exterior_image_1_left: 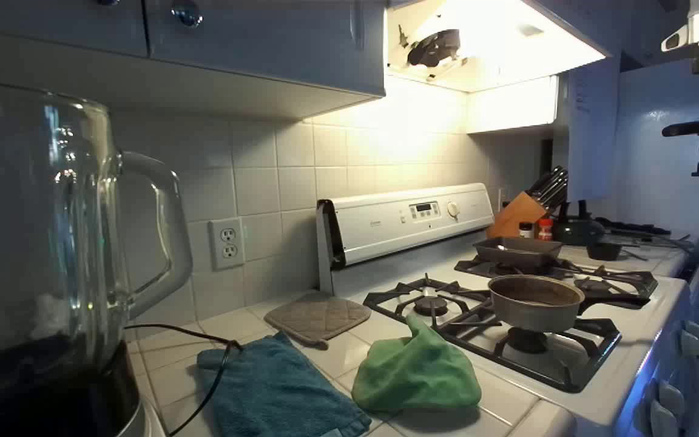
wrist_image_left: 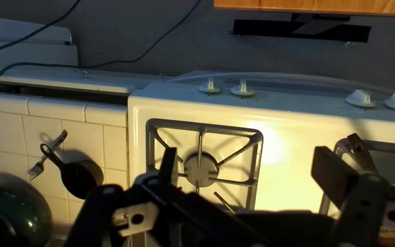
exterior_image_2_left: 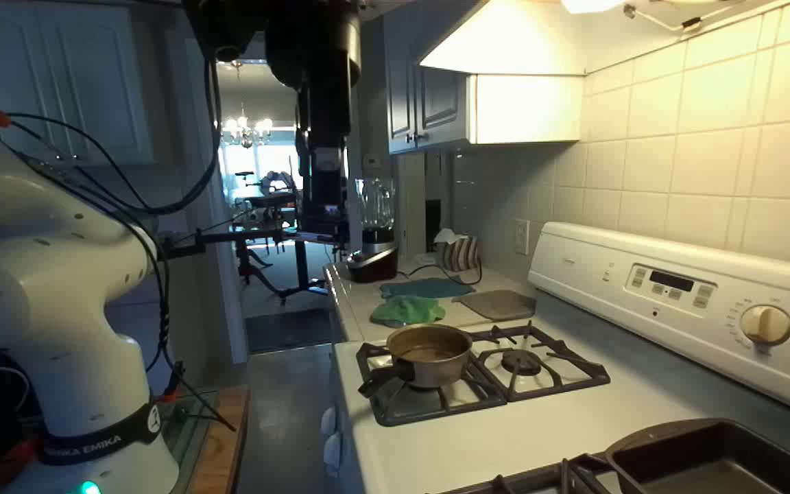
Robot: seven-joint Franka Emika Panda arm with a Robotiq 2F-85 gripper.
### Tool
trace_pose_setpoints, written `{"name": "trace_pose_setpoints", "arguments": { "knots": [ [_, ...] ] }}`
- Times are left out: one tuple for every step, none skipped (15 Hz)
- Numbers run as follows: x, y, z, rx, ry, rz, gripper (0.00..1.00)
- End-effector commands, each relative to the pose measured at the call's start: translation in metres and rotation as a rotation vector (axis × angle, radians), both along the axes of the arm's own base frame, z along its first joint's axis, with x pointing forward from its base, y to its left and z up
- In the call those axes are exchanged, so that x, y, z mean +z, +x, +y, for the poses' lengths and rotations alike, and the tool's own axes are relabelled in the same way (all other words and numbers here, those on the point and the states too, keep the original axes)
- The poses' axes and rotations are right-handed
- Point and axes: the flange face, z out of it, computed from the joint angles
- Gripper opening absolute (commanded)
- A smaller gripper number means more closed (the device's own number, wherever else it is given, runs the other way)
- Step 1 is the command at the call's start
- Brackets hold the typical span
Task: Pick up the cloth and wipe the pot
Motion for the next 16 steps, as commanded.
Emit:
{"name": "trace_pose_setpoints", "arguments": {
  "knots": [
    [0.001, 0.0, 0.0, 0.0, 0.0, 0.001, 1.0],
    [0.001, 0.0, 0.0, 0.0, 0.0, 0.001, 1.0],
    [0.001, 0.0, 0.0, 0.0, 0.0, 0.001, 1.0],
    [0.001, 0.0, 0.0, 0.0, 0.0, 0.001, 1.0],
    [0.001, 0.0, 0.0, 0.0, 0.0, 0.001, 1.0],
    [0.001, 0.0, 0.0, 0.0, 0.0, 0.001, 1.0],
    [0.001, 0.0, 0.0, 0.0, 0.0, 0.001, 1.0],
    [0.001, 0.0, 0.0, 0.0, 0.0, 0.001, 1.0],
    [-0.001, 0.002, 0.005, 0.018, 0.002, 0.001, 1.0],
    [-0.004, 0.004, 0.016, 0.06, 0.009, 0.013, 1.0],
    [-0.006, 0.007, 0.026, 0.09, 0.008, 0.016, 1.0],
    [-0.01, 0.009, 0.042, 0.138, 0.026, 0.023, 1.0],
    [-0.012, 0.012, 0.056, 0.179, 0.049, 0.03, 1.0],
    [-0.015, 0.013, 0.073, 0.23, 0.064, 0.034, 1.0],
    [-0.019, 0.015, 0.09, 0.274, 0.073, 0.039, 1.0],
    [-0.024, 0.018, 0.105, 0.322, 0.093, 0.044, 1.0]
  ]
}}
